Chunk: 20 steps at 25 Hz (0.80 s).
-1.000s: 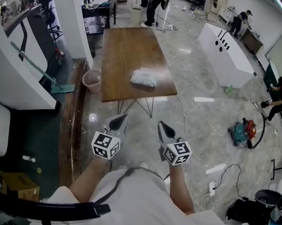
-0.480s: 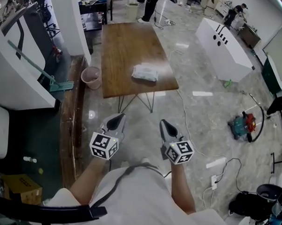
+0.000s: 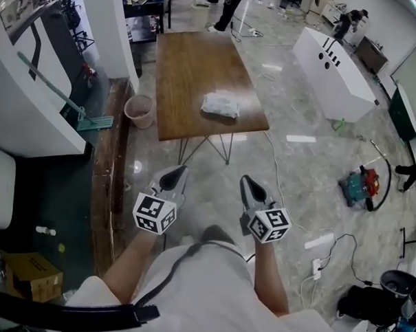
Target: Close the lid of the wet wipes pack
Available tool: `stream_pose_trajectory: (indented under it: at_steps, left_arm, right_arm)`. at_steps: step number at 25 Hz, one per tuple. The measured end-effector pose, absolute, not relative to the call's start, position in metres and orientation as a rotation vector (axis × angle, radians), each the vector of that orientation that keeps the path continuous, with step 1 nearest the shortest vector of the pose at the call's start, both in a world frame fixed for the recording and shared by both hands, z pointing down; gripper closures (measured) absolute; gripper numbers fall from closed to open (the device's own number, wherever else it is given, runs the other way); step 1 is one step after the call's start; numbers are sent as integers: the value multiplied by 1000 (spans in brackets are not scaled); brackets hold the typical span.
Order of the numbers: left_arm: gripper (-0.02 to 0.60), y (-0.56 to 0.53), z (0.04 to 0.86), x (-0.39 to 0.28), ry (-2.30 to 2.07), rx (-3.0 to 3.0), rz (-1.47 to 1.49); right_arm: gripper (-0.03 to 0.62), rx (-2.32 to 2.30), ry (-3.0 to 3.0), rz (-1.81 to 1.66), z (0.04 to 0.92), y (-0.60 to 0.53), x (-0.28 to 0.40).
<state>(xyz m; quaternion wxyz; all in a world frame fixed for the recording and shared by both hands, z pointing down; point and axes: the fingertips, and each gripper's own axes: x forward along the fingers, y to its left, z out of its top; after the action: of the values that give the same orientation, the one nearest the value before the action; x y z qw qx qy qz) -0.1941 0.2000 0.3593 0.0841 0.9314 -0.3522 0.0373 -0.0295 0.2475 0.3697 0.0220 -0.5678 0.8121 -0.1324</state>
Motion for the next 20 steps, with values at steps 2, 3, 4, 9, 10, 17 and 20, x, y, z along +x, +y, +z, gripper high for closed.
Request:
stream_pose_trajectory:
  at_steps: [2, 3, 4, 9, 10, 17, 20]
  left_arm:
    - [578, 199, 360, -196, -1051, 2776, 116]
    - [578, 197, 361, -196, -1053, 2775, 118]
    - [578, 195, 361, -196, -1057, 2774, 119]
    - [578, 176, 363, -187, -1070, 2782, 133]
    - [578, 171, 363, -185, -1075, 2781, 135]
    - [578, 120, 361, -160, -1123, 2757, 133]
    - [578, 95, 362, -145, -1135, 2751, 129]
  right_arm:
    - [585, -1747, 2514, -419, 370, 245, -31]
    - [585, -1742, 2515, -421, 370, 243, -31]
    - [585, -1737, 2517, -421, 370, 241, -31]
    - [585, -1708, 2532, -427, 375, 217, -26]
    - [585, -1698, 2539, -428, 376, 210, -24]
    - [585, -1626, 2580, -419, 372, 149, -1]
    - [585, -1606, 2596, -427, 376, 122, 10]
